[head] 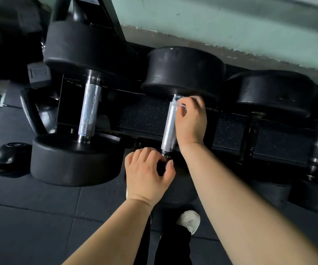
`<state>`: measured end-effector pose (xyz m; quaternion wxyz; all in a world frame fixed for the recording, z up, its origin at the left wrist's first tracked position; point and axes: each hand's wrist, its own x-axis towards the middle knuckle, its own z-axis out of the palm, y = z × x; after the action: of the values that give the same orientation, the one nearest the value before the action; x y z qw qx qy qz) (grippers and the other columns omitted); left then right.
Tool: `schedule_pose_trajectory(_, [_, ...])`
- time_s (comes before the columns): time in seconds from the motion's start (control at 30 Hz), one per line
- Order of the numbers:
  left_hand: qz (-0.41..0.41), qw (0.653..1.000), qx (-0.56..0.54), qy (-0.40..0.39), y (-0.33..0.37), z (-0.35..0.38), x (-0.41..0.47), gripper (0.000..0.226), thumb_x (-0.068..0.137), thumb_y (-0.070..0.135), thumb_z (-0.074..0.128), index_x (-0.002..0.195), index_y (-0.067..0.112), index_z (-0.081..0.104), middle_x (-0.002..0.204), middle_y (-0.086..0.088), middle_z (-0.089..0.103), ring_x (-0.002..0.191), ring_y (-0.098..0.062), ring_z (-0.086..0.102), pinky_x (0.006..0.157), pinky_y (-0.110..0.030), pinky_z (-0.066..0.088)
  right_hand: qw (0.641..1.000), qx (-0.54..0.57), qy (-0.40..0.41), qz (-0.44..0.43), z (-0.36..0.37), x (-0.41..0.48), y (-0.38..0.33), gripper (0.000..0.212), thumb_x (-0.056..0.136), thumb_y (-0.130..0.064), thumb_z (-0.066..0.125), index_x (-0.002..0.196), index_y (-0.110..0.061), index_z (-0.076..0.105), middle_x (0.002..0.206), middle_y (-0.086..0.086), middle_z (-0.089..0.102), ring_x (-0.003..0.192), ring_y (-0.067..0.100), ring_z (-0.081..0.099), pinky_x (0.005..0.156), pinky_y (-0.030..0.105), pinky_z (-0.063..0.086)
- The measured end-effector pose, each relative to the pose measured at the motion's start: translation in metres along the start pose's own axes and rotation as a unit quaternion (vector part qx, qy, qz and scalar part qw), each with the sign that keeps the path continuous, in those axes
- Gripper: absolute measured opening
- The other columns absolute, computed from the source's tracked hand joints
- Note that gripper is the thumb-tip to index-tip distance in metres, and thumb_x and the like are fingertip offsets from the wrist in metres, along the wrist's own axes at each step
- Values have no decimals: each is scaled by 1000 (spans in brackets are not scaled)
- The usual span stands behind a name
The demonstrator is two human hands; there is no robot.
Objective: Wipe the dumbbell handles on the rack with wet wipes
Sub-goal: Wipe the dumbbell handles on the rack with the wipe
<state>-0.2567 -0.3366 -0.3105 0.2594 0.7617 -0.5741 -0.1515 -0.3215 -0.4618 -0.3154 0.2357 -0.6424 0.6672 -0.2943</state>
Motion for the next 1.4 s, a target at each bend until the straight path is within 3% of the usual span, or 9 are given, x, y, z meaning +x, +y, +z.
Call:
schedule_pose_trajectory(0.23, [-2, 1000, -2, 10, 1, -2, 0, 25, 71, 35, 46, 61, 15, 58, 67, 2, 60, 73, -10, 41, 75, -24, 27, 984, -29, -178, 4, -20, -18, 14, 19, 79, 7, 52, 85, 4, 70, 99, 18, 62, 87, 32, 60, 74, 33, 46])
schedule_pose_trajectory(0.47, [-3, 1000, -2, 9, 1, 0, 0, 25, 70, 36, 46, 61, 16, 59, 67, 3, 60, 72, -9, 42, 76, -24, 28, 997, -35, -62, 2, -4, 6, 0, 22, 74, 3, 52, 85, 3, 71, 94, 23, 64, 81, 35, 63, 69, 25, 36])
schedule_pose_trajectory(0.57, [-4, 1000, -8, 15, 1, 0, 0, 26, 71, 36, 47, 61, 15, 59, 67, 2, 60, 72, -10, 41, 76, -24, 28, 992, -52, -106, -51, -10, -6, 6, 20, 71, 2, 53, 78, 3, 71, 86, 22, 64, 71, 33, 63, 63, 23, 38])
schedule_pose_trajectory(0.7, [-4, 1000, -13, 19, 1, 1, 0, 26, 71, 36, 47, 61, 15, 59, 67, 2, 60, 73, -10, 42, 76, -24, 28, 962, -113, -227, -104, -25, -15, 10, 20, 86, -1, 51, 97, 2, 67, 106, 18, 60, 89, 34, 58, 75, 34, 46])
schedule_pose_trajectory(0.87, [-12, 1000, -21, 13, 1, 0, 0, 26, 70, 36, 47, 62, 15, 60, 67, 3, 60, 73, -9, 42, 76, -24, 28, 979, -97, -101, -149, -8, 7, 4, 28, 68, -9, 44, 72, -1, 70, 78, 16, 67, 64, 30, 65, 53, 27, 52])
schedule_pose_trajectory(1.07, [-16, 999, -35, 9, 0, -1, -1, 28, 71, 38, 47, 62, 15, 60, 69, 2, 61, 74, -9, 42, 76, -23, 27, 910, -172, -268, -266, -23, -20, 25, 21, 72, -7, 44, 69, -4, 64, 80, 9, 61, 70, 16, 51, 42, 27, 49])
schedule_pose_trajectory(1.23, [-10, 999, -46, 3, 0, -3, -1, 28, 73, 39, 48, 64, 15, 59, 69, 4, 60, 75, -9, 42, 76, -22, 26, 932, -202, -216, -208, -17, 1, 24, 23, 89, -10, 45, 100, -4, 64, 103, 12, 57, 88, 31, 56, 71, 30, 42])
schedule_pose_trajectory(1.3, [-6, 999, -49, 1, -1, -3, -1, 28, 73, 40, 48, 64, 15, 59, 69, 3, 60, 75, -9, 42, 76, -22, 26, 937, -167, -251, -173, -17, -10, 18, 18, 84, -6, 51, 93, -1, 66, 101, 15, 60, 83, 31, 59, 69, 33, 50])
schedule_pose_trajectory(1.4, [-3, 999, -53, -4, -2, -4, -1, 29, 73, 40, 48, 65, 14, 59, 69, 2, 61, 75, -9, 42, 76, -22, 27, 900, -146, -328, -246, -22, -27, 21, 10, 79, -3, 55, 84, 0, 63, 90, 13, 57, 79, 28, 58, 60, 27, 48])
